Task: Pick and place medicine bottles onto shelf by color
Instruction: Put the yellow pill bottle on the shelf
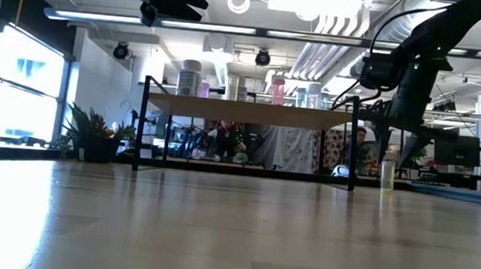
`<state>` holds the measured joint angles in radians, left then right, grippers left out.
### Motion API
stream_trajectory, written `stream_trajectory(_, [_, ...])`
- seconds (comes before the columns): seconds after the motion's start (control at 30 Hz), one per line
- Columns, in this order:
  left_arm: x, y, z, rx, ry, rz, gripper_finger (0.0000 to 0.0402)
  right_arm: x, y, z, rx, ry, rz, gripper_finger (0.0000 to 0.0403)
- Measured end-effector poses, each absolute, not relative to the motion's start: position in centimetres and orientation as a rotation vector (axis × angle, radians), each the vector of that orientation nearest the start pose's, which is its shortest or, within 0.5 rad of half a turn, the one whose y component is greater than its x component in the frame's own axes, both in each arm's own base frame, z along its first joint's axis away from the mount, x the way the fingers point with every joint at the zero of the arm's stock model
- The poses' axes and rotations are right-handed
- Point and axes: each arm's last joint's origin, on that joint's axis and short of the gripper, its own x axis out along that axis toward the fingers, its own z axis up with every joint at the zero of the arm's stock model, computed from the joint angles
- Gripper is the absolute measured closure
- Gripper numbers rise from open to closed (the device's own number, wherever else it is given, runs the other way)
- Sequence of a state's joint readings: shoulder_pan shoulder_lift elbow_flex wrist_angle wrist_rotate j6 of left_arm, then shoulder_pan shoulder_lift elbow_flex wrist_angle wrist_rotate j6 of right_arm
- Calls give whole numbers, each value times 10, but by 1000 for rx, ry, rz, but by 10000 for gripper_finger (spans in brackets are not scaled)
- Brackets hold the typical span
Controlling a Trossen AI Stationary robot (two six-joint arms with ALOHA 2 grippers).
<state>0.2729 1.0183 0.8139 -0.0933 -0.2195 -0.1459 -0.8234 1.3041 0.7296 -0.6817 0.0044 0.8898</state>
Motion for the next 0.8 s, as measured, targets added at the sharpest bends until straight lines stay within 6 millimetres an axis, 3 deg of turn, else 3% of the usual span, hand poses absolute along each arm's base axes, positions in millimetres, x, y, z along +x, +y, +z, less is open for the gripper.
stream_trajectory(0.43, [215,67,309,-150,265,510,220,148,-159,183,1262,822,-1237,296])
stream_trajectory(0.63, [215,67,309,-150,267,510,220,148,-159,187,1270,845,-1230,295])
stream_trajectory(0.8, [215,67,307,-150,290,512,220,152,-158,207,1224,906,-1225,294])
